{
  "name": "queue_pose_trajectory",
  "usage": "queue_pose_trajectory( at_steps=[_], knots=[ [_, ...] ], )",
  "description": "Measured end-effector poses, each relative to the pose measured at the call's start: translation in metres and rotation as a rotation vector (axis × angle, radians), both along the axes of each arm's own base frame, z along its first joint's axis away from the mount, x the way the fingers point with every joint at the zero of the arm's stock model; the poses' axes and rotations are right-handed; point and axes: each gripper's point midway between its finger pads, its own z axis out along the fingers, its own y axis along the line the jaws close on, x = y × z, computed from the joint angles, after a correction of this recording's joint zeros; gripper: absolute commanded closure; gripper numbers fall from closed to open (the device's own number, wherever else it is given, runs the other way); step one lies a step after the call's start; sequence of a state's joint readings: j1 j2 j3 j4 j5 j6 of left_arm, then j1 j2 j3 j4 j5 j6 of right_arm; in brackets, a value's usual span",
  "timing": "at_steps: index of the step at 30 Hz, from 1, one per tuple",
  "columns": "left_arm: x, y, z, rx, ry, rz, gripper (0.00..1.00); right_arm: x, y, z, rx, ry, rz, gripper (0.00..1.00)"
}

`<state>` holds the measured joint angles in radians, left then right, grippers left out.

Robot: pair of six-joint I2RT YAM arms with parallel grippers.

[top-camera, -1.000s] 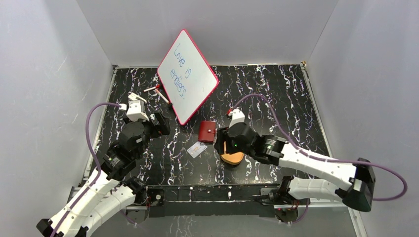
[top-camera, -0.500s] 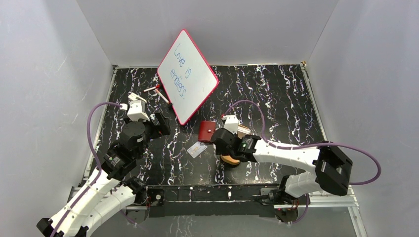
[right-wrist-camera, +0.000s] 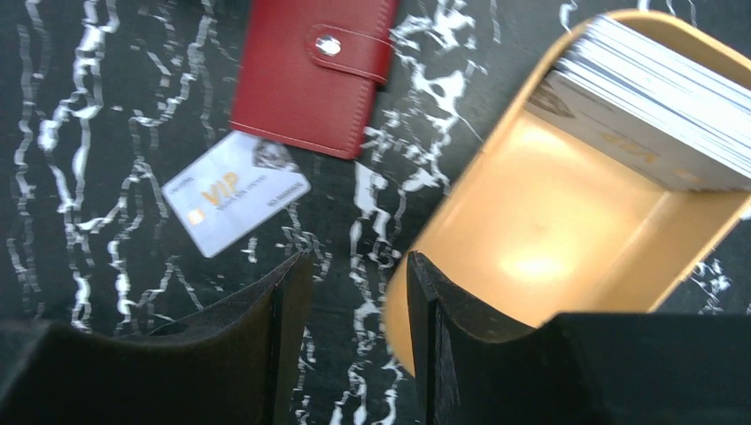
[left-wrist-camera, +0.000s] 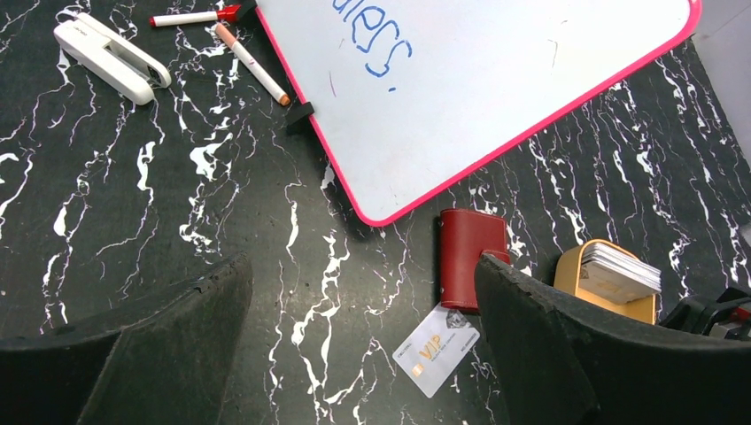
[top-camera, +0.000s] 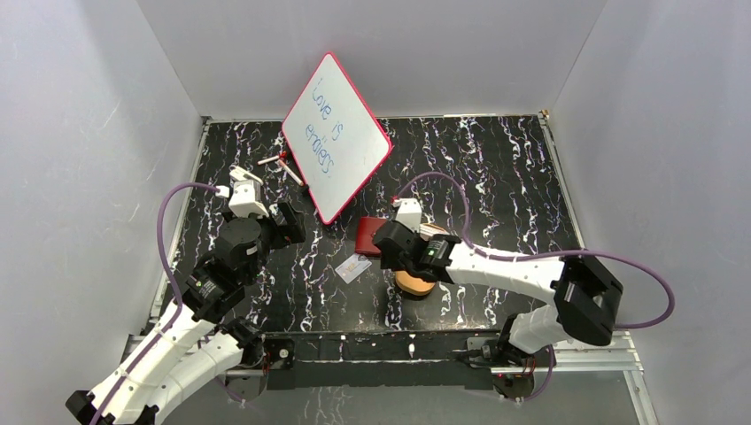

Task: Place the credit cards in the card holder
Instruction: Move the card holder to the center of the board.

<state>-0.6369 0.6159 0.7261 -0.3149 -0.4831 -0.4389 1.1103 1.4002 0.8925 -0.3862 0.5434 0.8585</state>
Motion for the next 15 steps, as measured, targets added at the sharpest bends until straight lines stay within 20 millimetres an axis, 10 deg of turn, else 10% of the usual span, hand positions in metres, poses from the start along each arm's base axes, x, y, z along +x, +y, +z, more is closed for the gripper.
queue_pose_trajectory(
  at_steps=[7,15],
  knots=[
    [0.000,0.000,-0.001,0.004,0.005,0.000,0.08,0.018,0.040,0.019,0.073,-0.029,0.028,0.48],
    [0.000,0.000,-0.002,0.004,0.006,0.000,0.08,0.050,0.035,-0.007,0.075,0.011,-0.043,0.48]
  ],
)
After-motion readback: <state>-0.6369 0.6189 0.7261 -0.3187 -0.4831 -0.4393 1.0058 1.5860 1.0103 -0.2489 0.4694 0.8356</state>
